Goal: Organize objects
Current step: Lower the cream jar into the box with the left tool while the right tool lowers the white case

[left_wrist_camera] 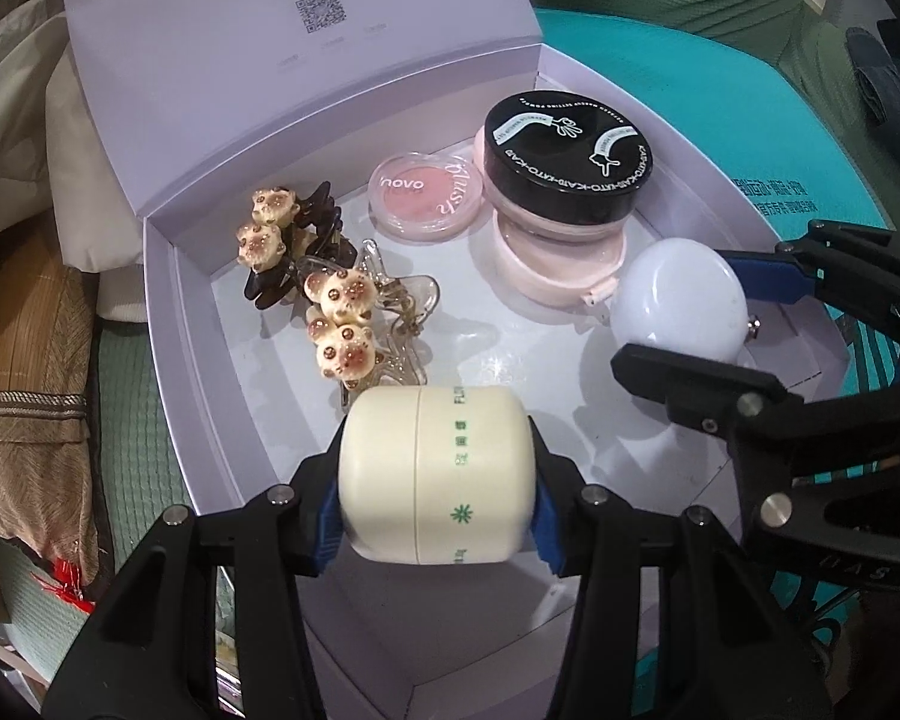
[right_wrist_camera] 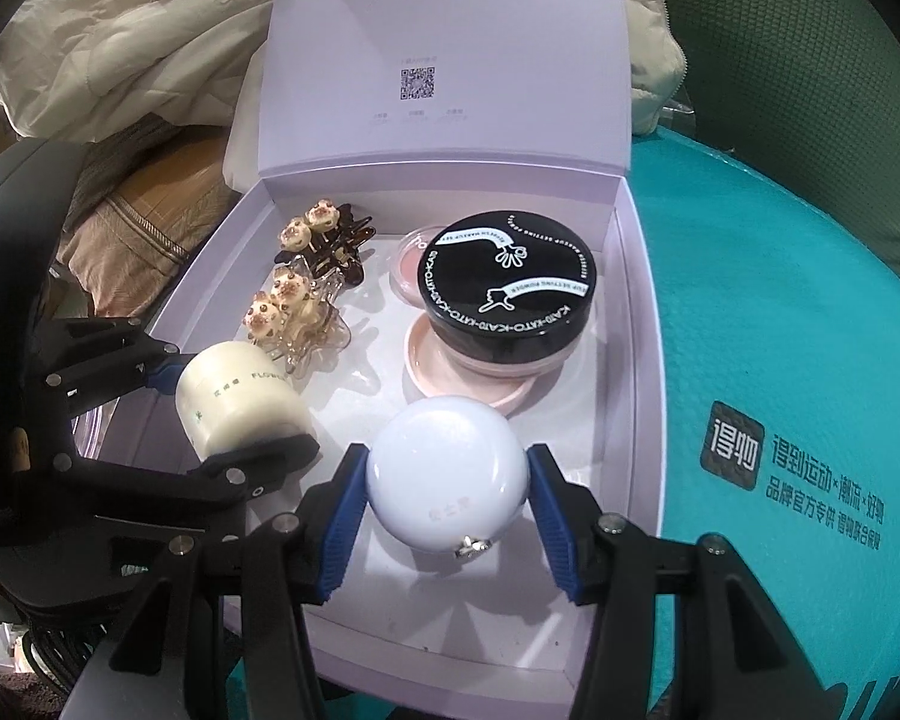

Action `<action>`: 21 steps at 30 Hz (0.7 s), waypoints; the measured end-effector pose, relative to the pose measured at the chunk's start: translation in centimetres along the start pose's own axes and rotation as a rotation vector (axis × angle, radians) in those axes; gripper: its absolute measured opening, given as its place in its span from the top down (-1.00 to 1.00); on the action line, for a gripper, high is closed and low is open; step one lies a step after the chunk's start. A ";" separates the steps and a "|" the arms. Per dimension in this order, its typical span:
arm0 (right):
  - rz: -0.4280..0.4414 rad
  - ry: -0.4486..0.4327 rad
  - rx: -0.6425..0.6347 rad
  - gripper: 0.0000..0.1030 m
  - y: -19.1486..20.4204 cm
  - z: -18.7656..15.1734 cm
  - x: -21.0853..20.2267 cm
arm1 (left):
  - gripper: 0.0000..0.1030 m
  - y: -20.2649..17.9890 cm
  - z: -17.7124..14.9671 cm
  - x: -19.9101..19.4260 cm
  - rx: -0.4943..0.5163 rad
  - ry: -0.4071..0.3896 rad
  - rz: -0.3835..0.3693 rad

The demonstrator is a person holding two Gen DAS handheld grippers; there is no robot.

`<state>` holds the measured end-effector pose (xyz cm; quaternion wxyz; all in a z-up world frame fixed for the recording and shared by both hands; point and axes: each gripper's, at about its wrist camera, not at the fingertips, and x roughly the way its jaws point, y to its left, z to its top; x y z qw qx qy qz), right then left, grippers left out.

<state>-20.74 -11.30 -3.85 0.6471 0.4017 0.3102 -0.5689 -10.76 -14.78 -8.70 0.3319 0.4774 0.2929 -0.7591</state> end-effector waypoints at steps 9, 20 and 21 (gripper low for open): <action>-0.020 0.017 -0.003 -0.04 0.1 -0.2 -0.1 | 0.06 -0.8 -0.2 0.3 -0.001 0.002 0.048; -0.052 0.029 -0.034 -0.04 0.5 -0.9 -0.3 | 0.07 -1.9 -1.5 -0.9 0.022 -0.074 0.071; -0.051 0.028 -0.033 -0.04 0.4 -0.9 -0.4 | 0.07 -1.9 -1.6 -1.0 0.020 -0.081 0.073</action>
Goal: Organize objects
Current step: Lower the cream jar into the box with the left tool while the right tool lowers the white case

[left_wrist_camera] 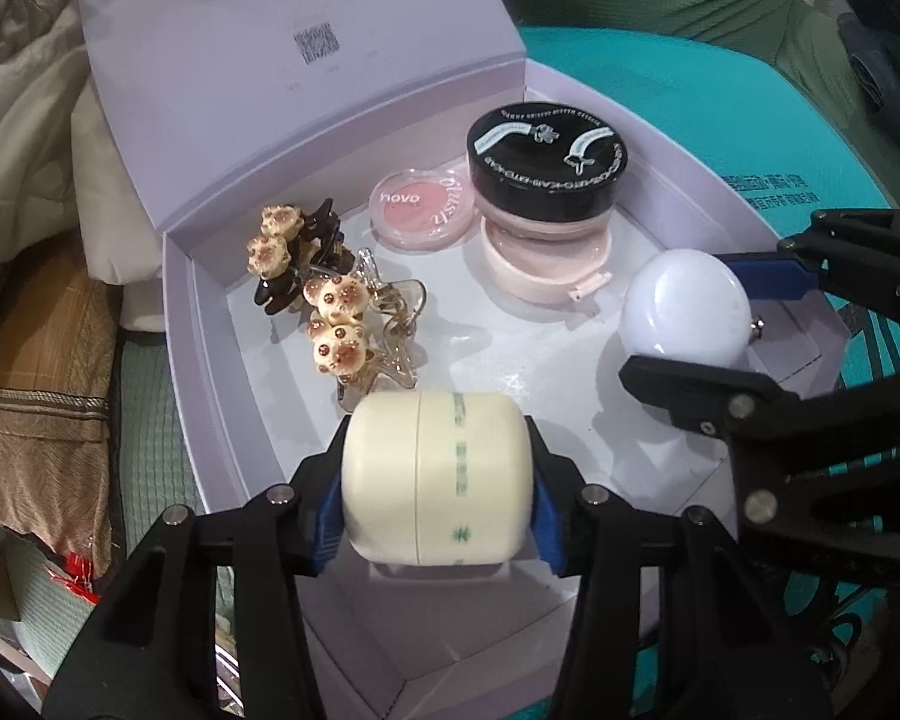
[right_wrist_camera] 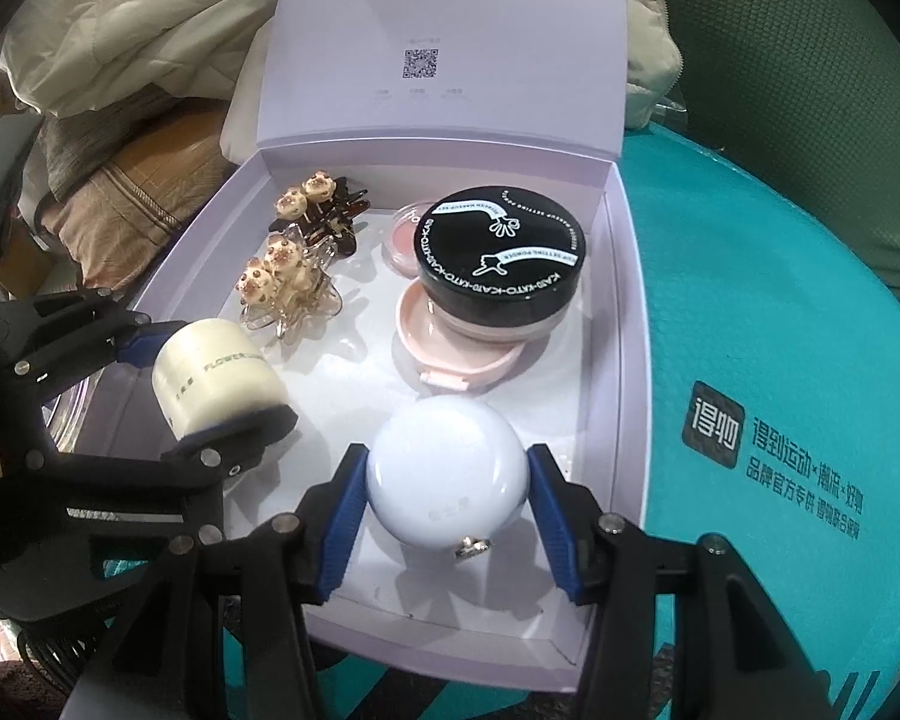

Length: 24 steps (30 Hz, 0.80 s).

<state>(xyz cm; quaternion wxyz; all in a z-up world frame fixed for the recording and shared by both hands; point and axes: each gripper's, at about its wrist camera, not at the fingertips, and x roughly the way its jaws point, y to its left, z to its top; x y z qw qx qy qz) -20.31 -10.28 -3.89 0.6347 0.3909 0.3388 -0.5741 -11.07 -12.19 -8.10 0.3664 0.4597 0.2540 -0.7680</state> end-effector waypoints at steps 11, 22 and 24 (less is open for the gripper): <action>-0.021 -0.003 -0.029 -0.04 0.1 -0.6 -0.5 | 0.07 -1.1 -0.1 -0.8 0.056 -0.061 0.017; -0.026 -0.063 0.010 -0.07 -0.1 -0.9 -1.1 | 0.07 -3.2 0.1 -1.1 0.156 -0.120 0.111; -0.037 -0.086 0.017 -0.07 -0.1 -1.0 -1.2 | 0.07 -3.1 0.4 -1.0 0.145 -0.129 0.105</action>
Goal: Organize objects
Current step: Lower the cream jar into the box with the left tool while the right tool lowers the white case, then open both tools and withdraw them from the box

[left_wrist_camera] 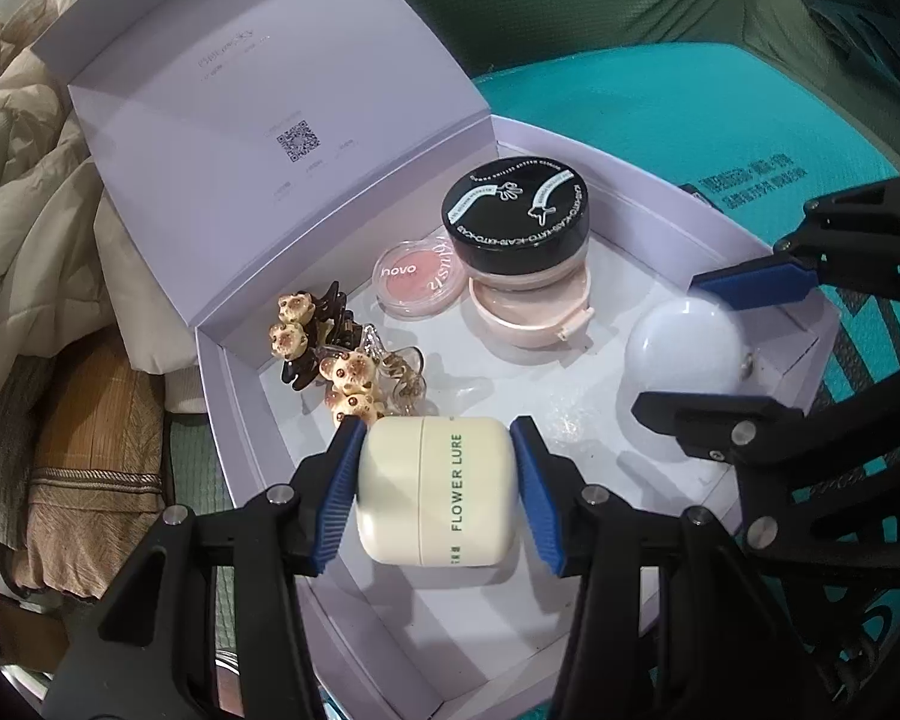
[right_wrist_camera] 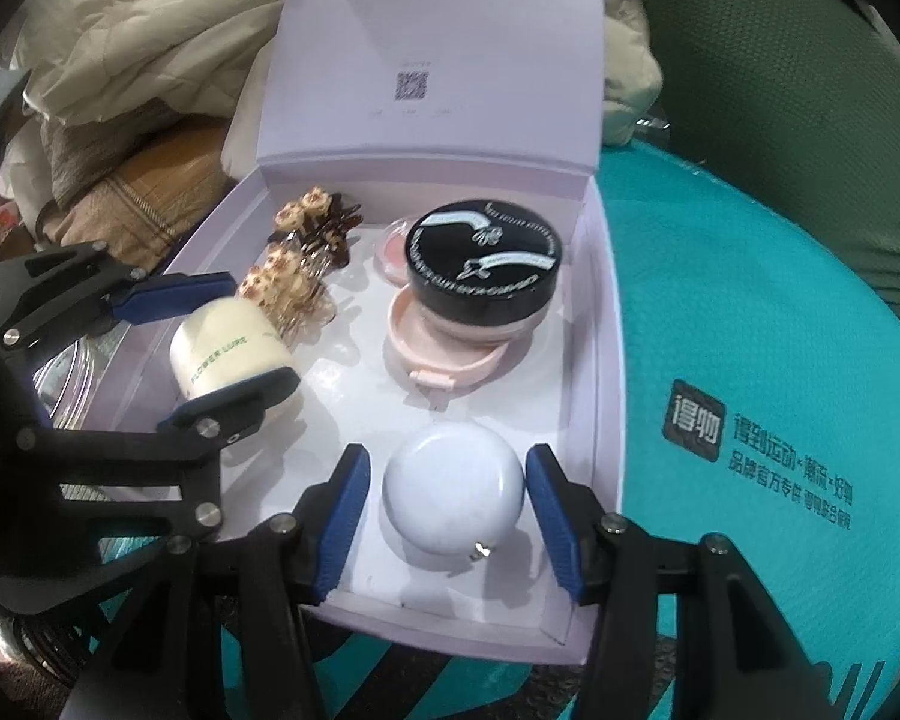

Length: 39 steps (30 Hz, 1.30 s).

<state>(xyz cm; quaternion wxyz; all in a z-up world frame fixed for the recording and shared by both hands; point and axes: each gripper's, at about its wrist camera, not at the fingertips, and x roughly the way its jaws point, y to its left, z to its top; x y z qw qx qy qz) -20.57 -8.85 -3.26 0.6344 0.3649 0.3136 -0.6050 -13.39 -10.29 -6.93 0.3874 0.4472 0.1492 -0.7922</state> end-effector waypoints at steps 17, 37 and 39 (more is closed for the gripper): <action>0.021 -0.119 0.094 -0.02 -1.1 -0.7 -1.3 | -0.02 2.2 0.0 -1.2 -0.033 -0.169 0.032; -0.036 -0.230 0.116 -0.75 -1.2 -0.5 -6.1 | -0.81 5.9 -1.7 -6.0 -0.268 -0.205 0.031; -0.032 -0.242 0.110 -0.75 -1.0 -0.7 -6.6 | -0.82 6.2 -2.1 -6.6 -0.303 -0.203 0.018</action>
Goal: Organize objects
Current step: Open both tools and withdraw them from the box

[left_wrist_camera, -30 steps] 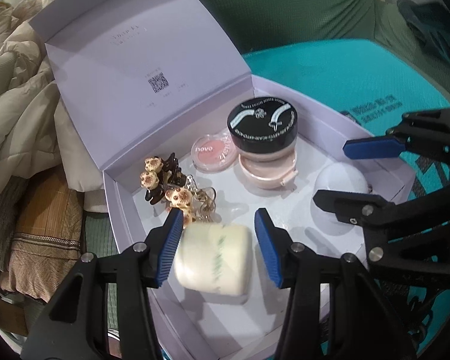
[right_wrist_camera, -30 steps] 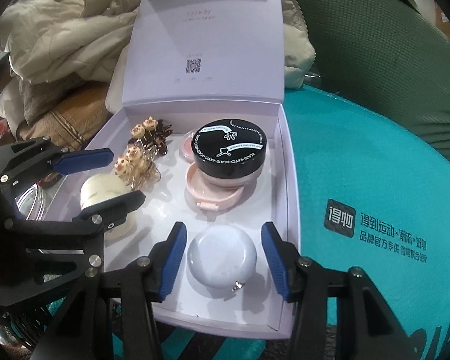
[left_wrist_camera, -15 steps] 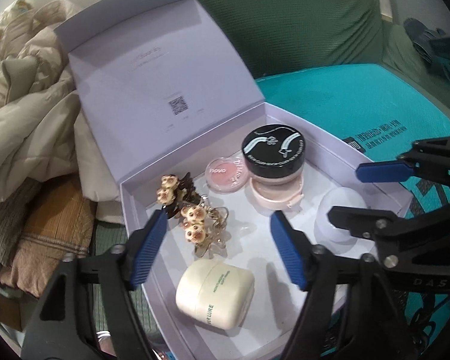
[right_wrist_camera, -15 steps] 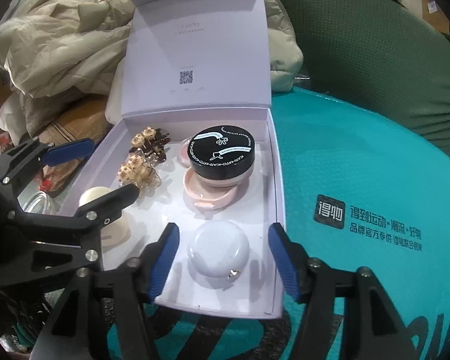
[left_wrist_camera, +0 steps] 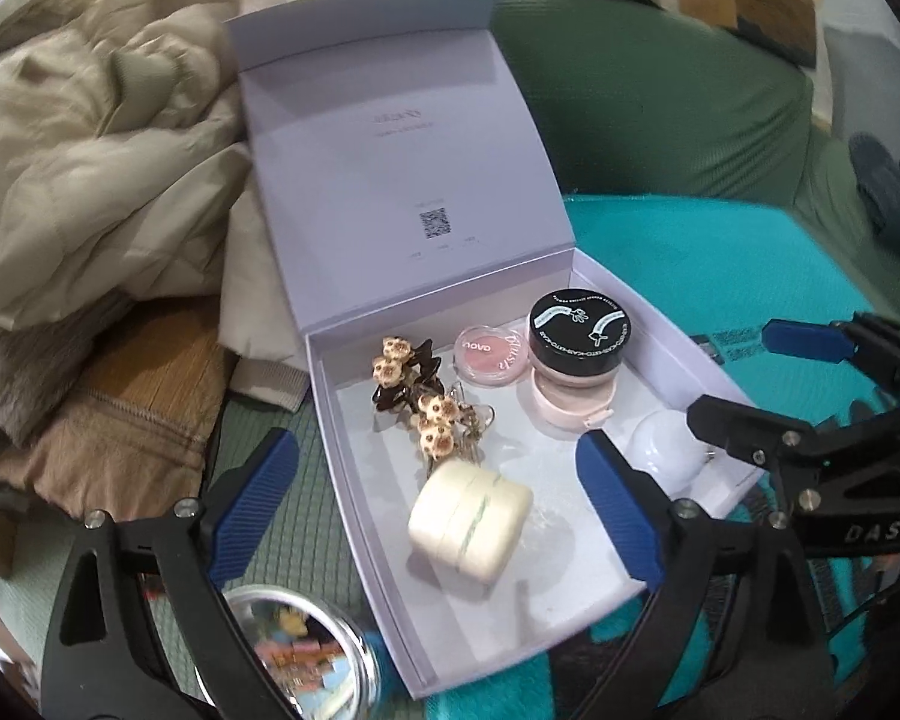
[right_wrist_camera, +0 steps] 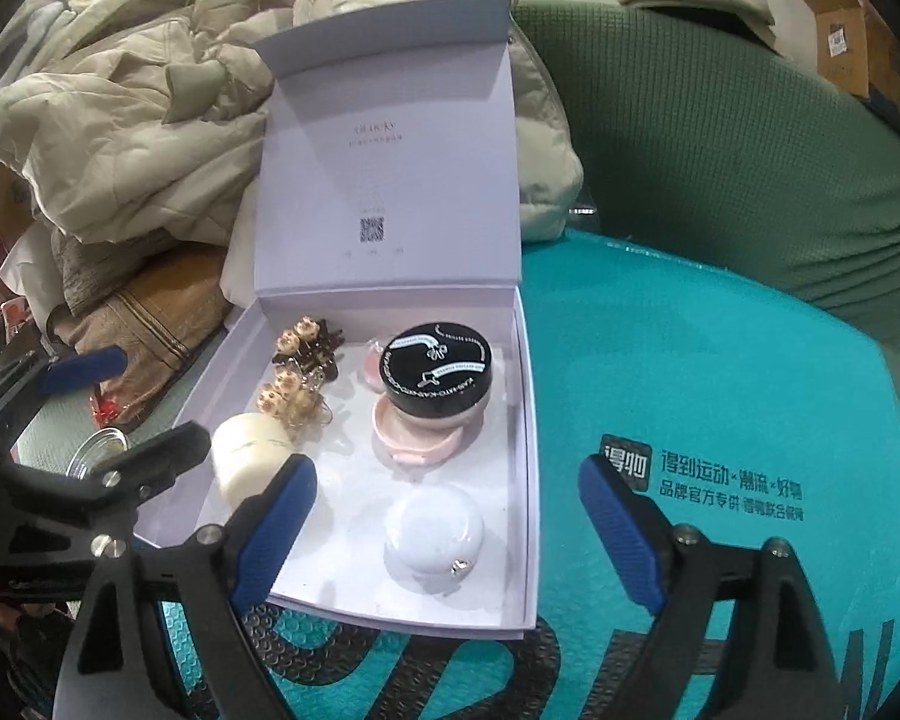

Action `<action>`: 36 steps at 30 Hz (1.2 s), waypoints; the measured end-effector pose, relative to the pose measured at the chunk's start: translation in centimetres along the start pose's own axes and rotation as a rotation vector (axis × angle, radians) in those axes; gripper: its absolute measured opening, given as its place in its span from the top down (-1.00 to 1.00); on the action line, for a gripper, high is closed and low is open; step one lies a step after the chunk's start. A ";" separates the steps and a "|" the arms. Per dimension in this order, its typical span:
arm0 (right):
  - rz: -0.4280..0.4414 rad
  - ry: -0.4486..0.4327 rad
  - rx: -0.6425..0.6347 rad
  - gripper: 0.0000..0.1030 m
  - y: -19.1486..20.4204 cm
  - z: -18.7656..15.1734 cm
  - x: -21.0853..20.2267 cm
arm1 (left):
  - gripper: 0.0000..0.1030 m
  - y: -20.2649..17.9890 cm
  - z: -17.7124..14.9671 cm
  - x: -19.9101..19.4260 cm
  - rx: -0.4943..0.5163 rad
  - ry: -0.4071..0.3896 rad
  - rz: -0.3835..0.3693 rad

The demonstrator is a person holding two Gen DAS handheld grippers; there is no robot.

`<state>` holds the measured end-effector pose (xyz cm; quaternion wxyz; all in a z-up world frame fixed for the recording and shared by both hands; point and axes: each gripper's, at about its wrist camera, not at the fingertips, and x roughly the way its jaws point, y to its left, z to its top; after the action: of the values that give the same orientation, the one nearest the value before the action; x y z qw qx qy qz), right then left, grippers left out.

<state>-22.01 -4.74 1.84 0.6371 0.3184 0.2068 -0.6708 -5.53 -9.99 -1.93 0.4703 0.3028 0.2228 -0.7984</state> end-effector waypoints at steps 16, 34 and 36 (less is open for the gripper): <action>0.009 -0.083 -0.029 -0.92 1.4 0.3 -5.2 | -0.82 0.5 -1.3 -4.9 -0.047 -0.001 0.027; -0.031 -0.114 -0.021 -0.93 3.1 -1.4 -13.5 | -0.82 -0.3 -1.7 -12.2 -0.030 -0.024 0.044; -0.035 -0.119 -0.018 -0.93 3.2 -1.9 -14.2 | -0.82 -0.3 -1.8 -12.9 -0.028 -0.028 0.053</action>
<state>-18.75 6.50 10.78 0.6394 0.2684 0.1802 -0.6976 -0.47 -0.72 5.77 0.4987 0.2908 0.2194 -0.7865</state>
